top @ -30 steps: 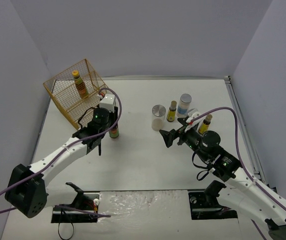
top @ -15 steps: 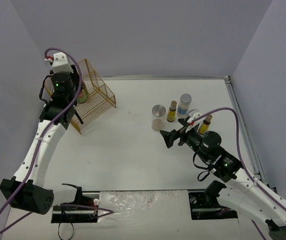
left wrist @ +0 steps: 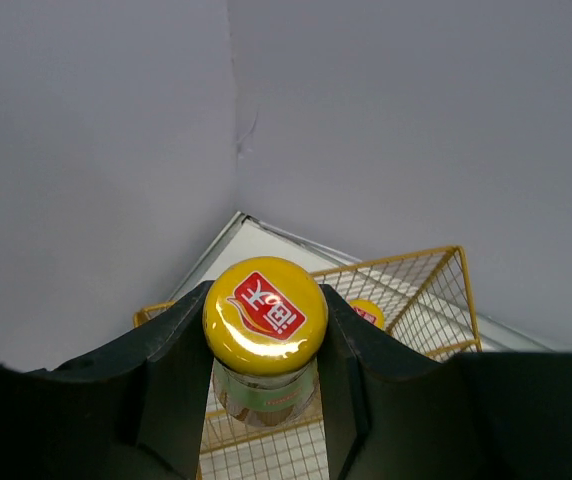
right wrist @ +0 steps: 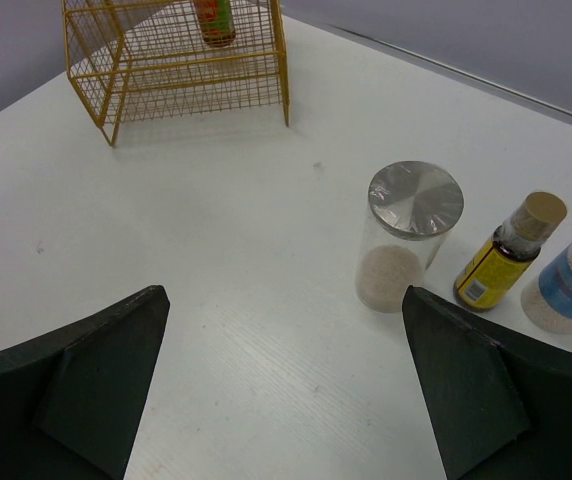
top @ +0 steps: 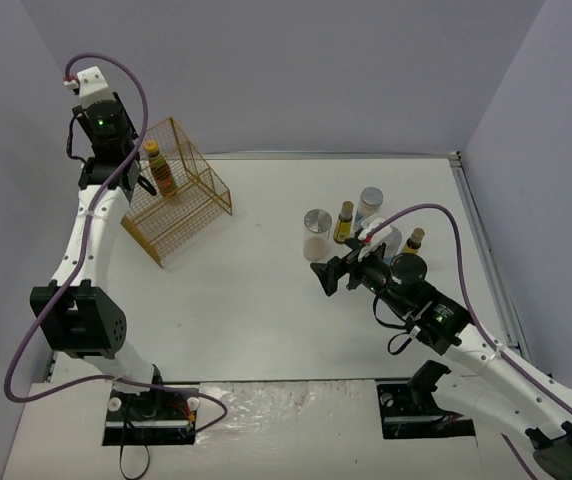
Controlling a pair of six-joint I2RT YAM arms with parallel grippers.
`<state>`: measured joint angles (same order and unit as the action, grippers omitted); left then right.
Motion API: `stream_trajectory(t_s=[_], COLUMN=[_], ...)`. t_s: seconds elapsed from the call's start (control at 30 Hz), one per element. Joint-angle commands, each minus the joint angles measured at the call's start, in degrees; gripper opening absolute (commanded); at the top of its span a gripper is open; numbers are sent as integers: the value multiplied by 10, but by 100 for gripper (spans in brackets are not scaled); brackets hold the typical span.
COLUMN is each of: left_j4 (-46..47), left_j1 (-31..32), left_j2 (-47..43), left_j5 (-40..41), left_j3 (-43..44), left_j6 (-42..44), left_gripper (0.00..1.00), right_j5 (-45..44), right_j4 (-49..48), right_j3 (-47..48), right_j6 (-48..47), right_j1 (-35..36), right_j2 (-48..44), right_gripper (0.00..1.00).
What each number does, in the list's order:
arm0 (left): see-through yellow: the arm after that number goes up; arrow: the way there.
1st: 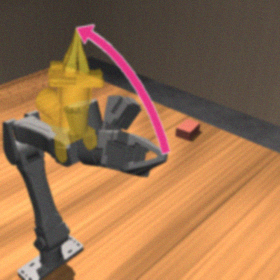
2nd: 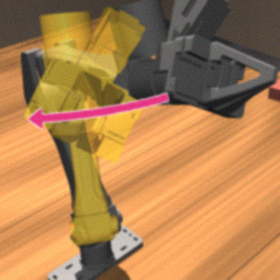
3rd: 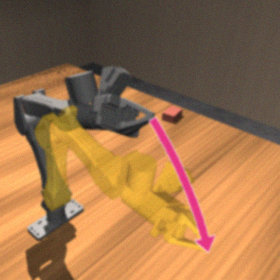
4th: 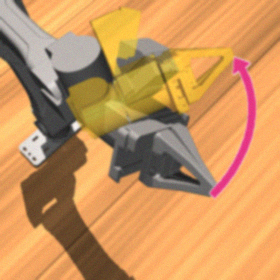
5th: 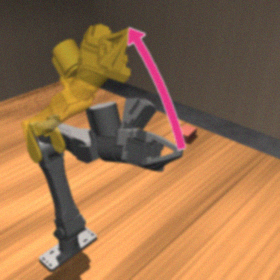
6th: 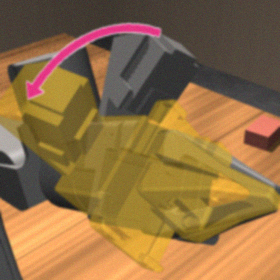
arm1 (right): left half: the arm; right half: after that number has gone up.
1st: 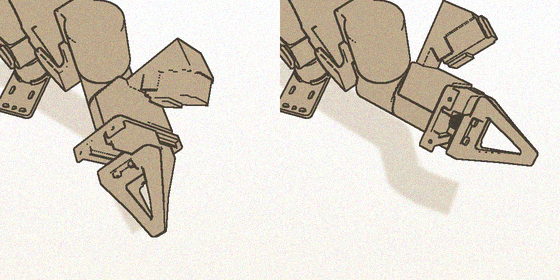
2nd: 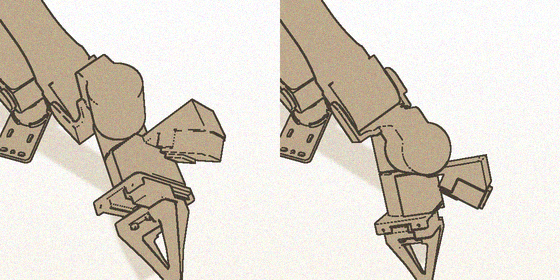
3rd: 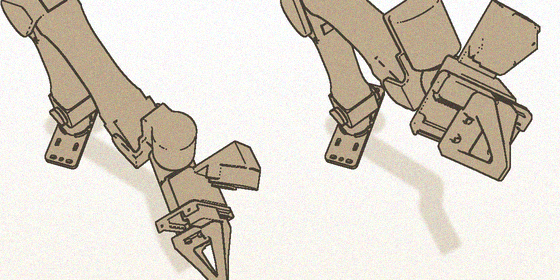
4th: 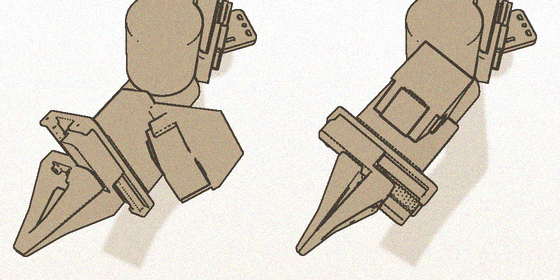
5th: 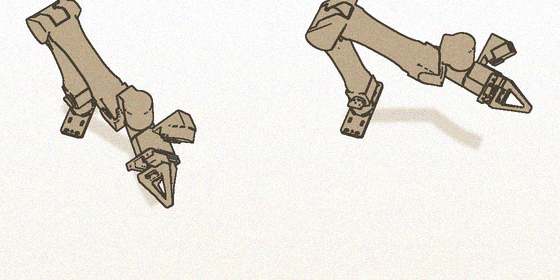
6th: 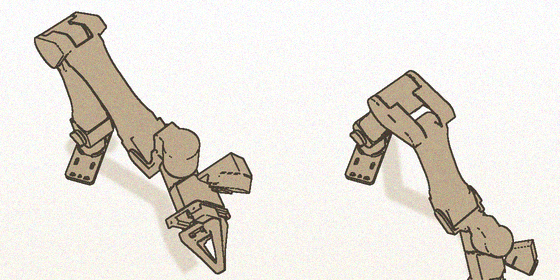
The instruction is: Organize the condiment bottles
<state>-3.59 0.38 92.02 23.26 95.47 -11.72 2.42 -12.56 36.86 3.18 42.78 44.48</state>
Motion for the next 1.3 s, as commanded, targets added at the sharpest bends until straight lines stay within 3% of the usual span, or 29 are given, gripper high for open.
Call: stream_trajectory(t_s=[0.0, 0.3, 0.93, 1.27], left_j4=[132, 124, 162, 161], left_j1=[-25, -25, -25, -26], left_j2=[5, 44, 48, 73], left_j5=[3, -7, 7, 8], left_j3=[116, 127, -46, -86], left_j6=[17, 5, -11, -34], left_gripper=[0, 0, 0, 14], right_j5=[19, 24, 20, 20], right_j4=[-47, -71, -76, -72], right_j3=[25, 13, -19, -29], right_j6=[5, 7, 13, 18], right_j1=[-2, -3, -5, -6], right_j2=[17, 40, 20, 5], right_gripper=[100, 100, 100, 100])
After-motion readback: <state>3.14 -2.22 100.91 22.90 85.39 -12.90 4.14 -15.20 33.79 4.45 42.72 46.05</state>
